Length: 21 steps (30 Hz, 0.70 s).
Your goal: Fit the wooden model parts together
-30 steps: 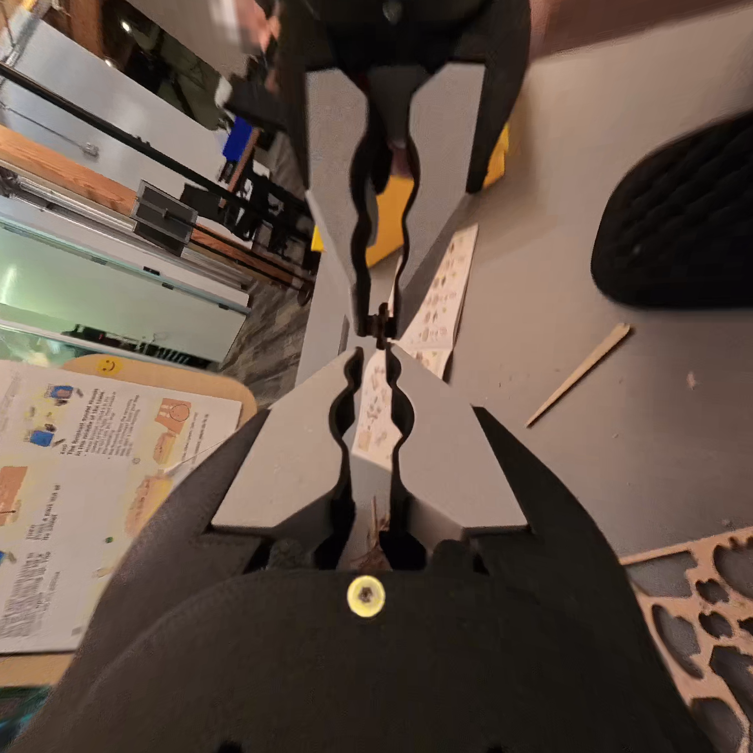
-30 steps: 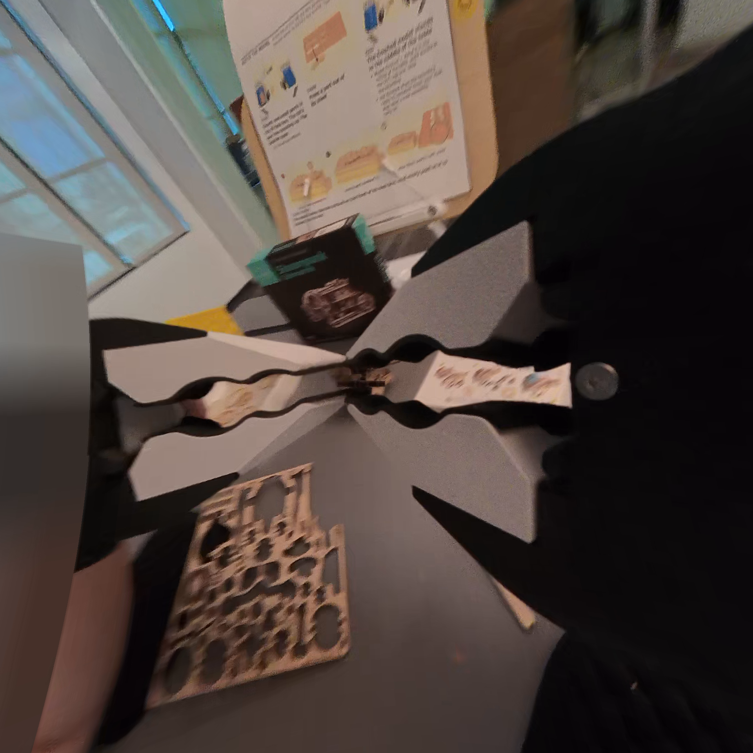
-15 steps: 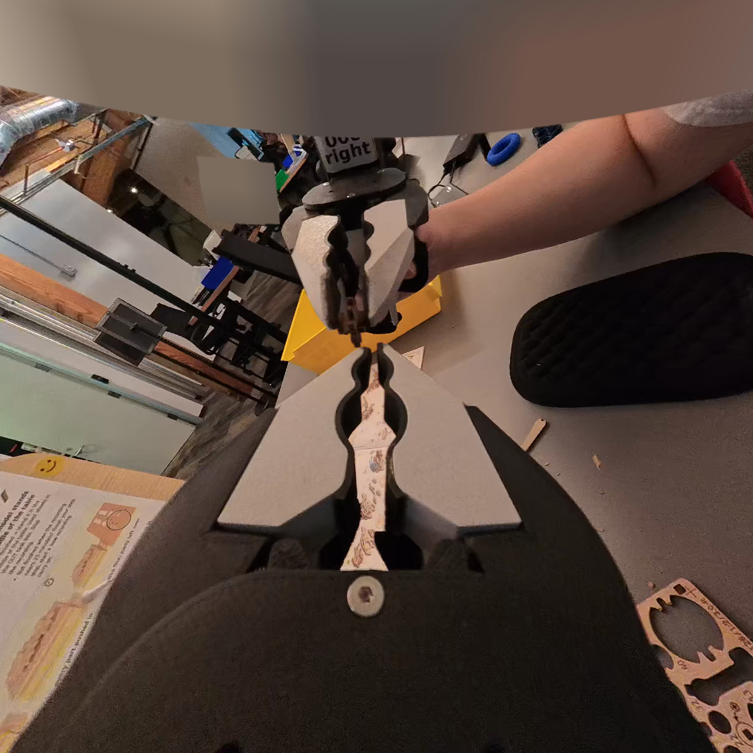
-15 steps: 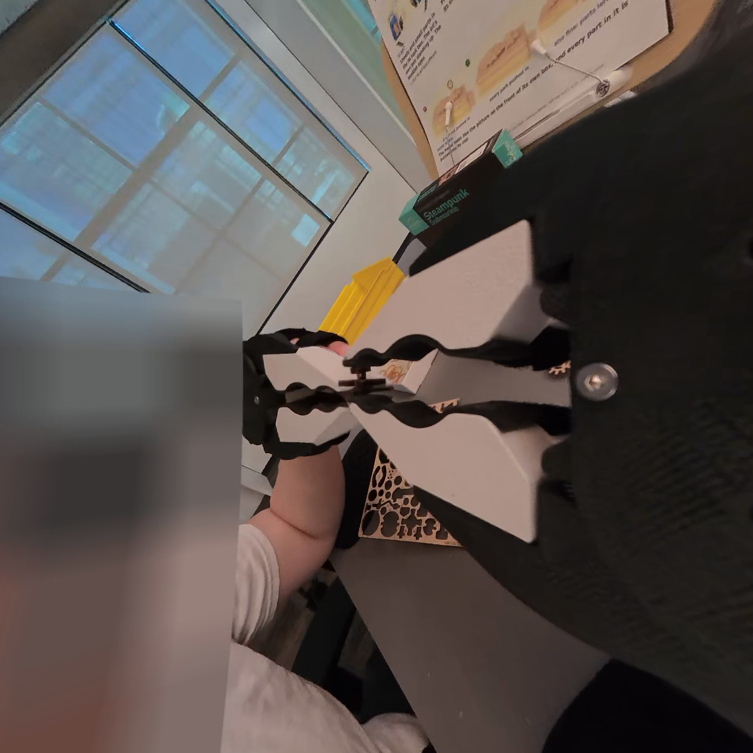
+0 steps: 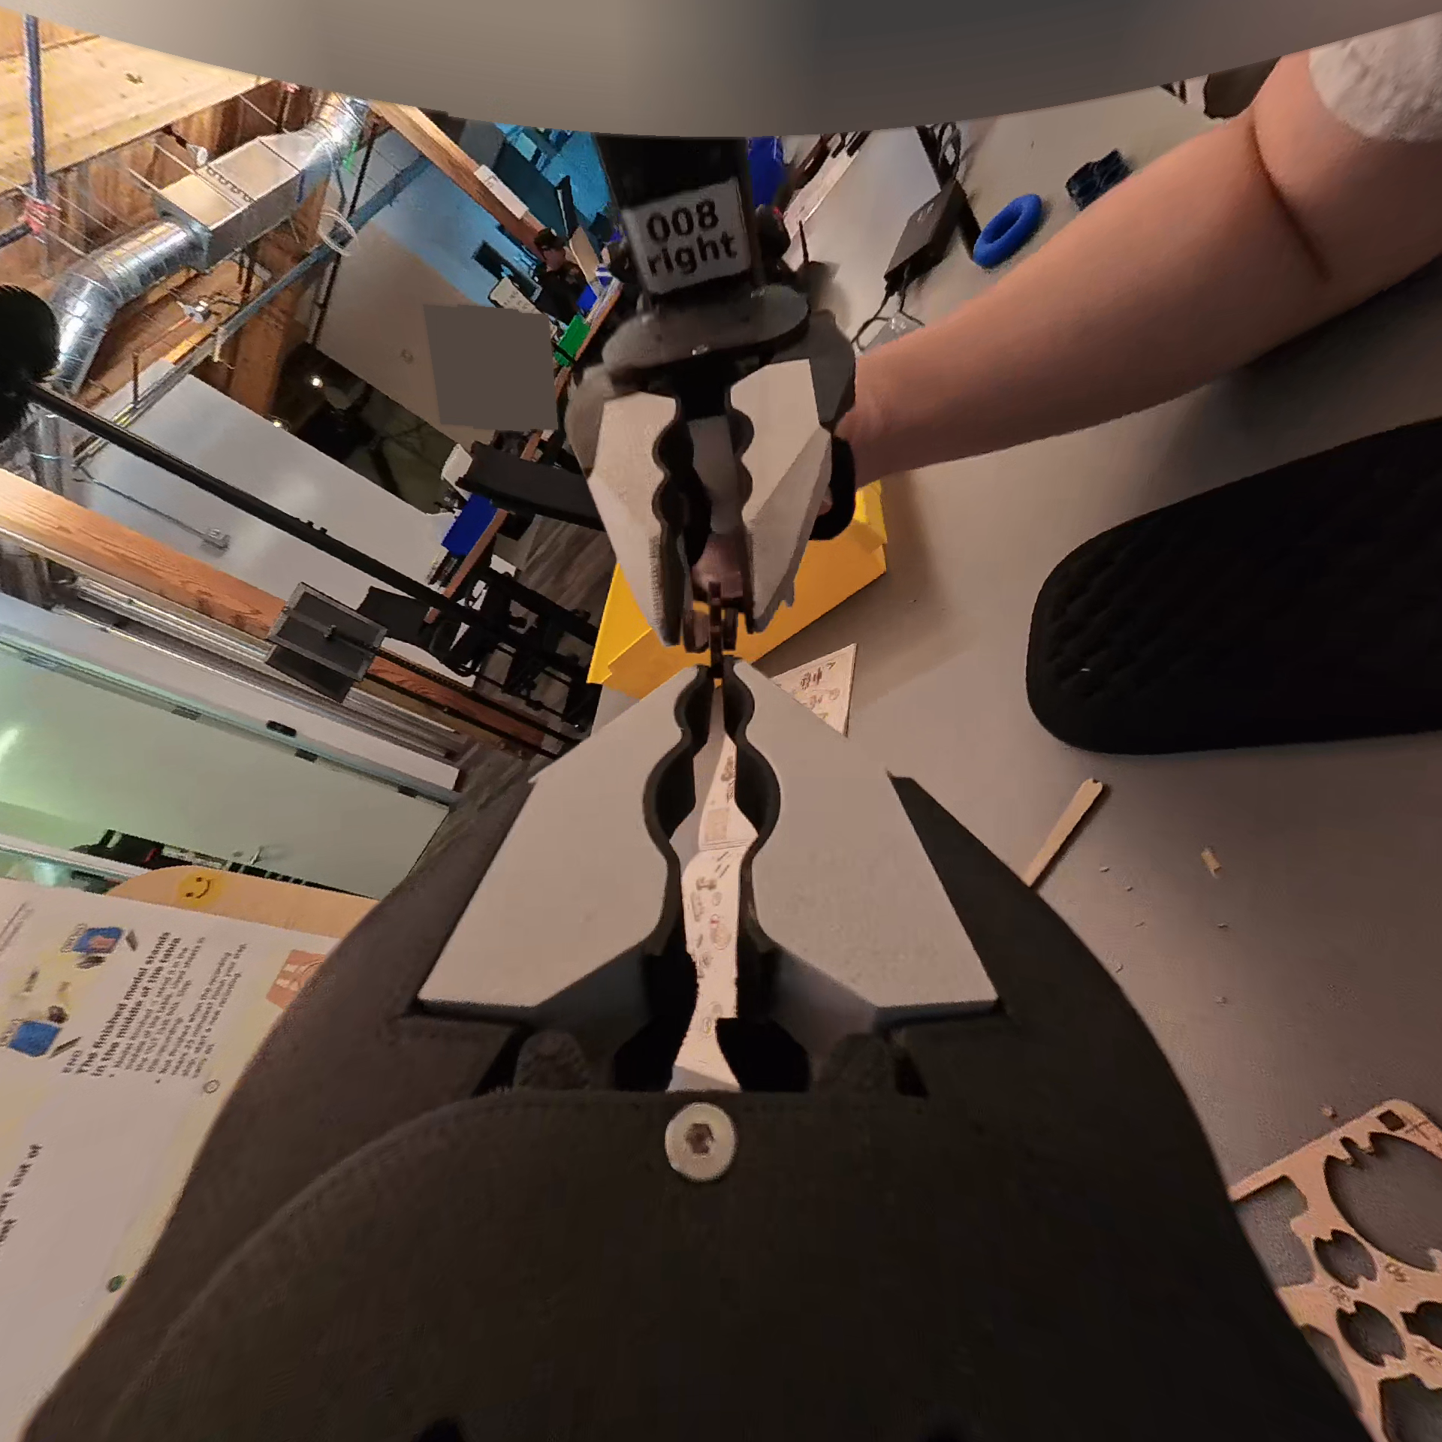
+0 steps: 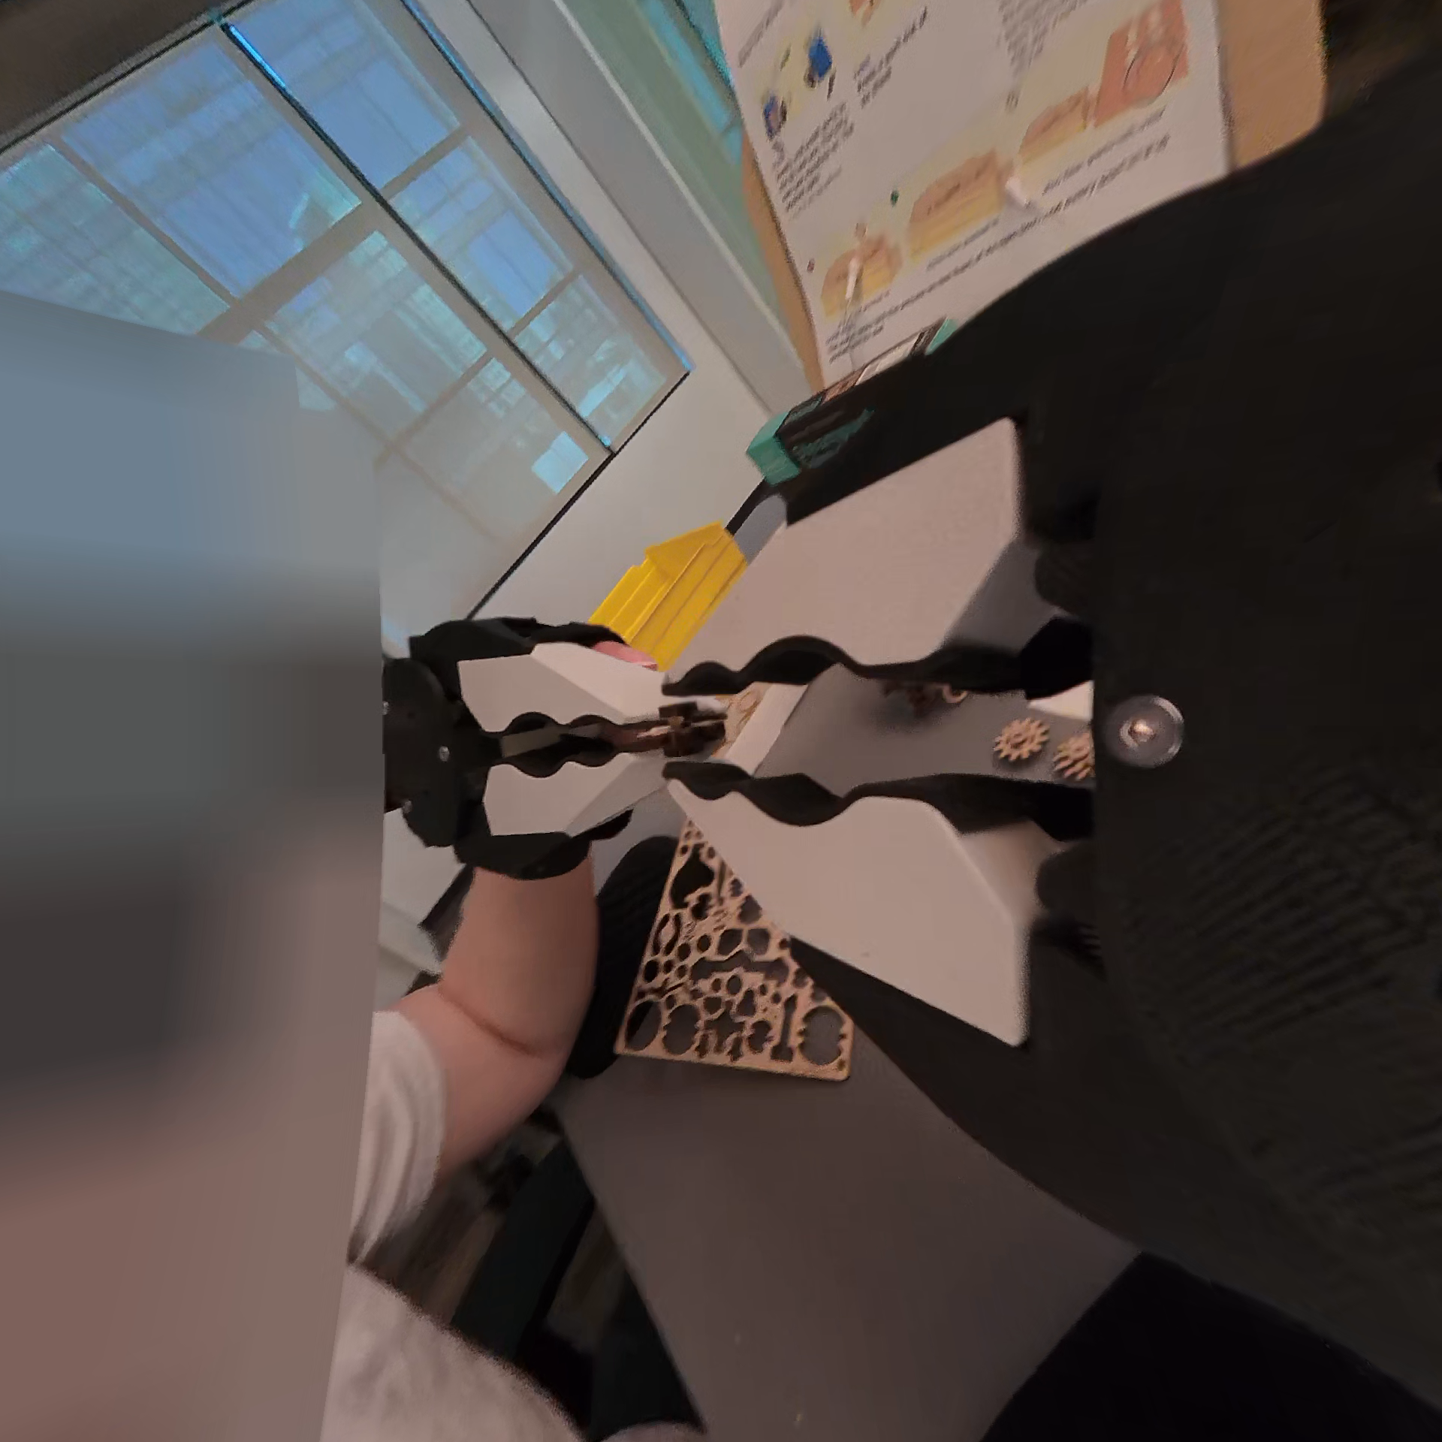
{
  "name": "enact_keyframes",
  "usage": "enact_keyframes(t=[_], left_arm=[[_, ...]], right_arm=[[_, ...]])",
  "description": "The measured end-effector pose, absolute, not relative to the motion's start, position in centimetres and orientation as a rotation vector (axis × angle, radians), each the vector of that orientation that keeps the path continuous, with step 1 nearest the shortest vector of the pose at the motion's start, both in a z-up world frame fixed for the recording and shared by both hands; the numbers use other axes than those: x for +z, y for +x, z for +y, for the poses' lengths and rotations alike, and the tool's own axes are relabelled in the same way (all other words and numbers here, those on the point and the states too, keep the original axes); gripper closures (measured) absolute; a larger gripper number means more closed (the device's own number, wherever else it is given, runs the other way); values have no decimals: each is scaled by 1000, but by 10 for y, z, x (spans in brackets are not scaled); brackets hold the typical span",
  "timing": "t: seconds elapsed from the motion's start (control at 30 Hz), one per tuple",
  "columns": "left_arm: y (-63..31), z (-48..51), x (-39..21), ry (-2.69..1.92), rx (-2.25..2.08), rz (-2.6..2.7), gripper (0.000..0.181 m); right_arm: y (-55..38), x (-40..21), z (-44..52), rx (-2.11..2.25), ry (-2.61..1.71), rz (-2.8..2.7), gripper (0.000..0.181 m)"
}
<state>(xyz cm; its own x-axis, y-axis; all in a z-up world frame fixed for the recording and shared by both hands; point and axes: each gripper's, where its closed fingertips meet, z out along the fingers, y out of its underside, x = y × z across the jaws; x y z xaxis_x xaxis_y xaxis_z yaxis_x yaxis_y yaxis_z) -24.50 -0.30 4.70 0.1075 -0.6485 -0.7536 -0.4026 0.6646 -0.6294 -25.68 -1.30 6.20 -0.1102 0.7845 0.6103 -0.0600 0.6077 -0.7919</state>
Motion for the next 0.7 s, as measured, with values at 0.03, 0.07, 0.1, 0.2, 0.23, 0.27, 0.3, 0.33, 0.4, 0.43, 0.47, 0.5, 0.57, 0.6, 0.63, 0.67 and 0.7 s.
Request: enact_keyframes(t=[0.03,0.07,0.1,0.2,0.23,0.27,0.3,0.33,0.4,0.43,0.47,0.5,0.57,0.6,0.63,0.67,0.7], left_arm=[[-246,-2,47,-912,-214,1512,181],[-247,-1,48,-908,-210,1508,181],[-247,-2,49,-903,-215,1505,181],[-248,0,50,-904,-209,1502,181],[-249,-1,49,-909,-211,1512,181],[-249,0,48,-913,-206,1515,181],[-249,0,47,-915,-207,1519,181],[-248,-1,46,-919,-214,1526,181],[-249,0,44,-927,-214,1538,181],[-249,-2,41,-933,-224,1554,181],[-249,-2,38,-947,-234,1571,181],[-249,-2,36,-957,-236,1580,180],[-250,-1,37,-958,-237,1572,180],[-250,0,39,-960,-242,1558,175],[-251,0,41,-967,-252,1544,171],[-251,-1,44,-966,-273,1538,167],[-252,-3,44,-963,-282,1539,166]], right_arm=[[-256,62,-11,751,-639,-1533,164],[-255,63,-10,709,-642,-1539,164],[-255,64,-9,674,-647,-1542,164],[-255,63,-9,581,-658,-1571,164],[-256,62,-9,549,-658,-1579,163],[-257,61,-9,530,-658,-1587,163],[-258,61,-10,521,-659,-1591,164],[-259,60,-10,513,-668,-1595,169],[-260,58,-9,511,-687,-1606,169],[-260,55,-10,517,-698,-1621,169],[-260,52,-10,518,-710,-1635,169],[-261,51,-9,516,-722,-1641,169],[-262,51,-9,522,-726,-1633,169],[-262,52,-9,534,-729,-1631,169],[-261,52,-9,545,-733,-1627,169],[-261,52,-9,553,-737,-1627,169],[-261,52,-11,572,-736,-1626,170]])
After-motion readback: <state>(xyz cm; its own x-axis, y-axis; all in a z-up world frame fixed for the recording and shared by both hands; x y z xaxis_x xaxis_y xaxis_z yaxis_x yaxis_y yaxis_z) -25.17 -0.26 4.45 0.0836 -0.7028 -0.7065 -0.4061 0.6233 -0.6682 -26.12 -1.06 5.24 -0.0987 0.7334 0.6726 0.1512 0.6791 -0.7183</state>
